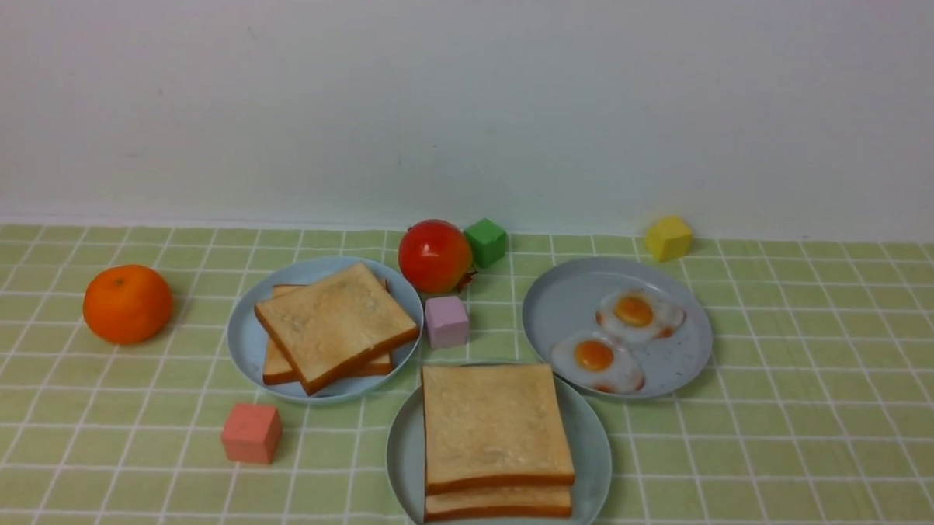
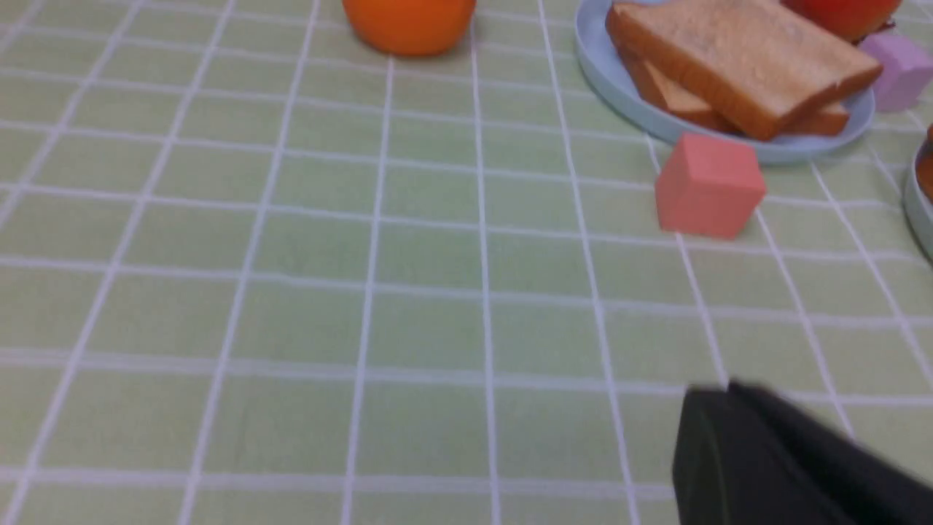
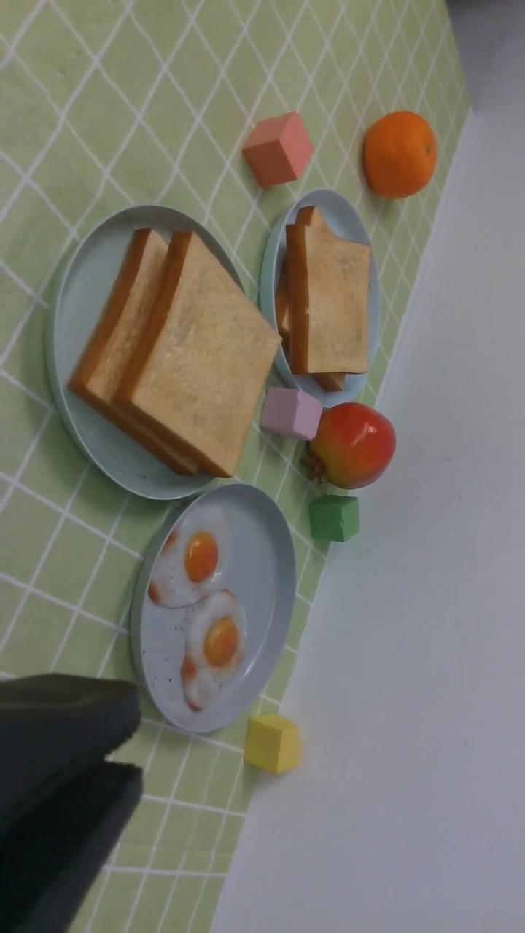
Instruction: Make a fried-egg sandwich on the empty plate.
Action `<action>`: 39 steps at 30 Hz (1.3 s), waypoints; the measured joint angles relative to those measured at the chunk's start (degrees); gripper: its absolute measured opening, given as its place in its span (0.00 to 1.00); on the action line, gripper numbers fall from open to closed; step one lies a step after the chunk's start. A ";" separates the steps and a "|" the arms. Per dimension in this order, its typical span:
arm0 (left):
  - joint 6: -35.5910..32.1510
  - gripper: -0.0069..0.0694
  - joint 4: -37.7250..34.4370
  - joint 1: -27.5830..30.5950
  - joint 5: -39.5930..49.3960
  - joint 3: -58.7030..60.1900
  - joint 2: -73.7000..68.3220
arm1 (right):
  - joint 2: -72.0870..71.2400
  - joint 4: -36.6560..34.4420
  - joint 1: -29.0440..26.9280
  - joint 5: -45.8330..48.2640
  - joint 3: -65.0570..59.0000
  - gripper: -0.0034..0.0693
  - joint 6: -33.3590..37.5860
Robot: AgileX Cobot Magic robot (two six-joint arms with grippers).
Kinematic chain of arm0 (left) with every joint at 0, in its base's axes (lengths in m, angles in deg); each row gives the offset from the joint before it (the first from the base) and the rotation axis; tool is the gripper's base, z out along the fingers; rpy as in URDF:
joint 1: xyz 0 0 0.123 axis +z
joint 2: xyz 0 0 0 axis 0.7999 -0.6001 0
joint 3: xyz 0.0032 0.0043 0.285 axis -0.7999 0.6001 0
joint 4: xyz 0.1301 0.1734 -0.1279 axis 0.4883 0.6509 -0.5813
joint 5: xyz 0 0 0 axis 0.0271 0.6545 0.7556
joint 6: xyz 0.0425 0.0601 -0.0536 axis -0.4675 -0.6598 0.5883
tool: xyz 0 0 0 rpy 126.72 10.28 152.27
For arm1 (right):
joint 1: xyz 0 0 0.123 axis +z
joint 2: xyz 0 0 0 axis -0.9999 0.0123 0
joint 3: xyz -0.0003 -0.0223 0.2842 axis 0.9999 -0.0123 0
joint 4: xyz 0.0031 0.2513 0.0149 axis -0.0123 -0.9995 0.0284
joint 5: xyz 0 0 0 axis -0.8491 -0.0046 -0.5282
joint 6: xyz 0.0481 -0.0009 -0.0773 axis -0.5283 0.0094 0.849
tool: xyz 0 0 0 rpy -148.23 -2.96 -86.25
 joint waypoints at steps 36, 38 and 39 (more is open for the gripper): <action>-3.03 0.09 -0.24 0.00 -0.96 0.36 0.04 | 0.00 -3.12 -0.24 0.04 0.00 0.27 0.05; -3.03 0.10 -0.24 0.00 -0.96 0.36 0.04 | 0.00 -4.78 -1.52 0.04 0.00 0.27 0.58; -3.03 0.10 -0.24 0.00 -0.96 0.36 0.04 | 0.00 -5.66 -3.65 0.22 0.00 0.28 1.15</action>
